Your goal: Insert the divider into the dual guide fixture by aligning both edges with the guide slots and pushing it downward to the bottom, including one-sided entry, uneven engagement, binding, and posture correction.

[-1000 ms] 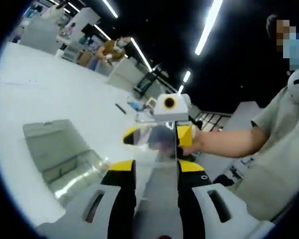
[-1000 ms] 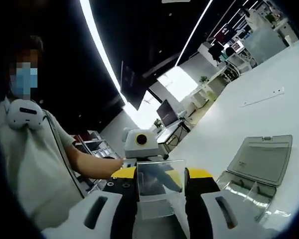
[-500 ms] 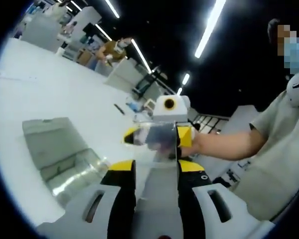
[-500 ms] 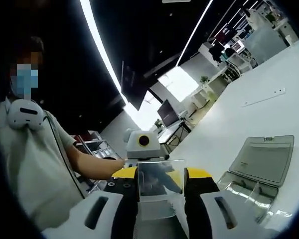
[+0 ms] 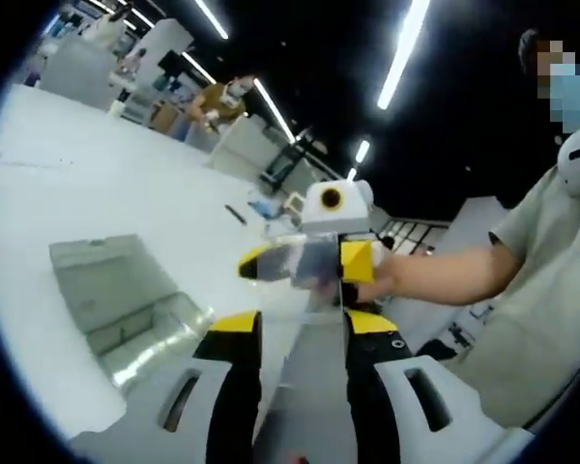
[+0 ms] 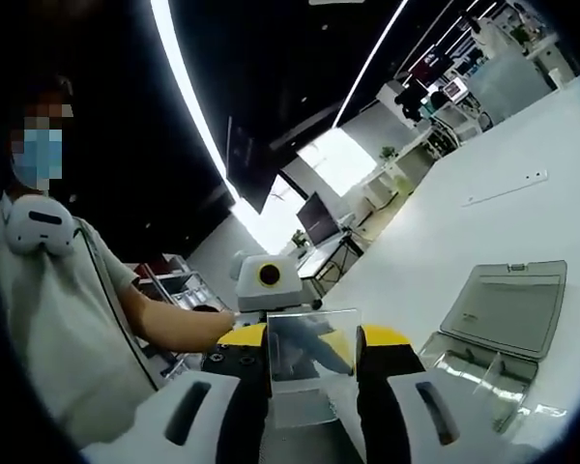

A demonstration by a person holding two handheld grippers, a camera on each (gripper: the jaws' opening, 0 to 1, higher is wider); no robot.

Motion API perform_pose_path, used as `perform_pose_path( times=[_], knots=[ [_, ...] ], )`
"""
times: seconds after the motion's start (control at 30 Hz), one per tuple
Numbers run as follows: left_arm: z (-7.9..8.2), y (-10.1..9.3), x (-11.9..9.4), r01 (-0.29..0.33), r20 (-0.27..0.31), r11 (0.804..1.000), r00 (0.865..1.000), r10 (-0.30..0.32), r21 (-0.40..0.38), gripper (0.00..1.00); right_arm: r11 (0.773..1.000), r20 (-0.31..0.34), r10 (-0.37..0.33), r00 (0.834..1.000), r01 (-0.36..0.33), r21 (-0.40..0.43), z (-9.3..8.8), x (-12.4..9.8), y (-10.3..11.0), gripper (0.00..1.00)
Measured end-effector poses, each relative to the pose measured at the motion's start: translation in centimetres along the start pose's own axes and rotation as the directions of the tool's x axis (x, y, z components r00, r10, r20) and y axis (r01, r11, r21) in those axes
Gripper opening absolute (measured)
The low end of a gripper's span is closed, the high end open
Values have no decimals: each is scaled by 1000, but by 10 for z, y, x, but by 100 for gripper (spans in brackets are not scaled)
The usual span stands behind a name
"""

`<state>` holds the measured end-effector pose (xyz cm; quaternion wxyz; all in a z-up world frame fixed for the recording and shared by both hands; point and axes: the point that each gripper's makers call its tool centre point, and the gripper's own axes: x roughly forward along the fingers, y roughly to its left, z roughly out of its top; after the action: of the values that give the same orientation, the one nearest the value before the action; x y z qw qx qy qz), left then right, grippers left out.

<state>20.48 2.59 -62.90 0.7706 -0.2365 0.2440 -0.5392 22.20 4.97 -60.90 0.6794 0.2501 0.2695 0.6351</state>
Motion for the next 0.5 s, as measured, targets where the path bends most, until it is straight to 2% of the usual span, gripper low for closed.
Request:
perform_pose_path(
  times=[0.13, 0.33, 0.5],
  knots=[
    [0, 1, -1, -18, 0, 1000, 1000, 18, 11, 35, 999, -15, -39, 999, 39, -9, -1, 0, -6, 31],
    [0, 10, -4, -85, -20, 995, 996, 87, 47, 39, 996, -16, -84, 996, 84, 8, 1, -3, -15, 31],
    [-4, 21, -6, -163, -48, 985, 985, 166, 60, 39, 991, -33, -129, 991, 129, 25, -4, -5, -24, 31]
  ],
)
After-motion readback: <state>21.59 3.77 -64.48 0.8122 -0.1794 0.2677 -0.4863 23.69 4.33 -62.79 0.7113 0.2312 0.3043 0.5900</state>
